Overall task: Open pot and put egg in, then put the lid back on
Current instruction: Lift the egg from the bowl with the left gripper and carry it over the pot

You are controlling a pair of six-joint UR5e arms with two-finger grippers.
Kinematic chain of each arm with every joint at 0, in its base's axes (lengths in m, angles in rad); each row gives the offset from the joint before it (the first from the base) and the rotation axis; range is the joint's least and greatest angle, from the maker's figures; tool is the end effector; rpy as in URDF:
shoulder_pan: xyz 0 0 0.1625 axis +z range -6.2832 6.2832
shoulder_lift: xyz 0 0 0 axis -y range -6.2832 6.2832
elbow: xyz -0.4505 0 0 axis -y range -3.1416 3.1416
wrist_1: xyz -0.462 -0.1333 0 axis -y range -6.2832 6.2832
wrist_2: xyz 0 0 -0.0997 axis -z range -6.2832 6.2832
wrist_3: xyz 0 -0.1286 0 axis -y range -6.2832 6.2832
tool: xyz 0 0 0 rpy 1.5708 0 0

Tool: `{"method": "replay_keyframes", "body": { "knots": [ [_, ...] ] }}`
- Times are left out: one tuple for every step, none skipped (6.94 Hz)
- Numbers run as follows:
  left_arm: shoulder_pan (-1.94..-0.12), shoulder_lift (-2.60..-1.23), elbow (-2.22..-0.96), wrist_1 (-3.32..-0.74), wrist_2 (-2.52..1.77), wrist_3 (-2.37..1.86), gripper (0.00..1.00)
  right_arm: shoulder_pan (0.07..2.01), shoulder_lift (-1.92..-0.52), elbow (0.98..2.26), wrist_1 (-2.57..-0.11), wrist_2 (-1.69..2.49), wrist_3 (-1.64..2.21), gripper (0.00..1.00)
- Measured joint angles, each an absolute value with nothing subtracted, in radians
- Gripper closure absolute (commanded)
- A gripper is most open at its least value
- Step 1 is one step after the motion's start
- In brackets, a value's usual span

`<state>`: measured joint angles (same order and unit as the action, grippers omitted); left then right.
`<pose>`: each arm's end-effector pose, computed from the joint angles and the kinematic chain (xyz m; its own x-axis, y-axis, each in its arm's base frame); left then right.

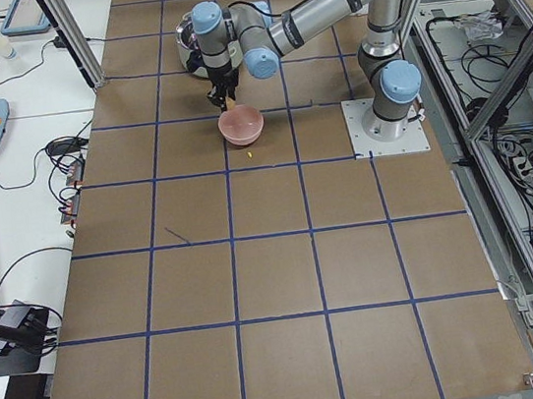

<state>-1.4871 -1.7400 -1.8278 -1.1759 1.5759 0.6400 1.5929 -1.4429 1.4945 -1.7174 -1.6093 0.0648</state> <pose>-0.0827 -0.6012 0.2839 -0.8492 0.5279 0.0146 0.5281 0.8487 0.0282 0.1422 -0.6273 0.4670 -0.9984 0.0461 0.0321 0.0427 0.9944 -0.0971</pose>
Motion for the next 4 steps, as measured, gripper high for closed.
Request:
{"method": "replay_keyframes", "body": {
  "knots": [
    [-1.534,-1.743,-1.772,-1.218,1.552,0.496,0.95,1.568,-1.443,1.495,-1.712,-1.595,0.042,0.82],
    [-1.58,-1.751,-1.732,-1.235,1.525,0.352,0.95,1.537,-1.443,1.497,-1.708,-1.574,0.013,0.82],
    [-1.633,-1.761,-1.705,-1.235,1.51,0.226,0.95,1.511,-1.441,1.499,-1.706,-1.565,-0.019,0.82],
    [-1.695,-1.775,-1.681,-1.222,1.507,0.126,0.94,1.491,-1.438,1.5,-1.706,-1.562,-0.054,0.82]
  ]
}}
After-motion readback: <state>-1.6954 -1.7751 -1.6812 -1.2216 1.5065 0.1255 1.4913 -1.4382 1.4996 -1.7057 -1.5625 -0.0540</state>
